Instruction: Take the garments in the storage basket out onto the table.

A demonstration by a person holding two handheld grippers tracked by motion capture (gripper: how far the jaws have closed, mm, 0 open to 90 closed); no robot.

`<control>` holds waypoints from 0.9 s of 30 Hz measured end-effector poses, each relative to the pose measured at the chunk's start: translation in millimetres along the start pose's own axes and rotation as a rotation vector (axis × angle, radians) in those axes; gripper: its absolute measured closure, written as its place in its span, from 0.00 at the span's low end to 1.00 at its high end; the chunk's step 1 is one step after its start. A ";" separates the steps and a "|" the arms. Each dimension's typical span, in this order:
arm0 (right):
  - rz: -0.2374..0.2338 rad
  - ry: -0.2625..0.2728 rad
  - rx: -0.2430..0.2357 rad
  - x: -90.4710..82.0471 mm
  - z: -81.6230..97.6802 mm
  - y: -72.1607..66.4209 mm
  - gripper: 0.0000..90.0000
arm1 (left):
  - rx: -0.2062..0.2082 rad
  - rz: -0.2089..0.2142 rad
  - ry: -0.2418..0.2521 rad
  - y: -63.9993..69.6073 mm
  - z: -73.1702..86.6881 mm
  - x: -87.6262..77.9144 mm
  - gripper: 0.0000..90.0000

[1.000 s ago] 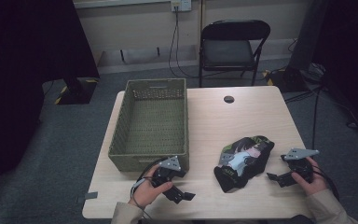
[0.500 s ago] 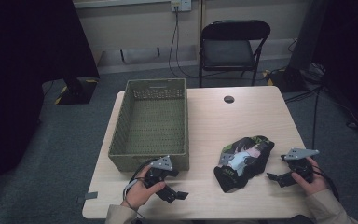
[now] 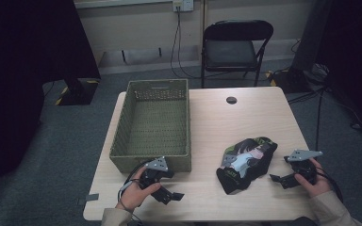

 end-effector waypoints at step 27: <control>0.000 0.000 0.000 0.0 0.0 0.0 0.00 | -0.011 -0.070 0.012 -11.4 20.2 -22.5 0.03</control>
Point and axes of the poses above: each handheld gripper's, and its own axes: x roughly forward along the jaws, z roughly out of its underside, y roughly to its right, the point moved 2 cm from there along x, roughly forward along the jaws, and after that the axes turned 14 degrees about x, right-handed, at the moved point
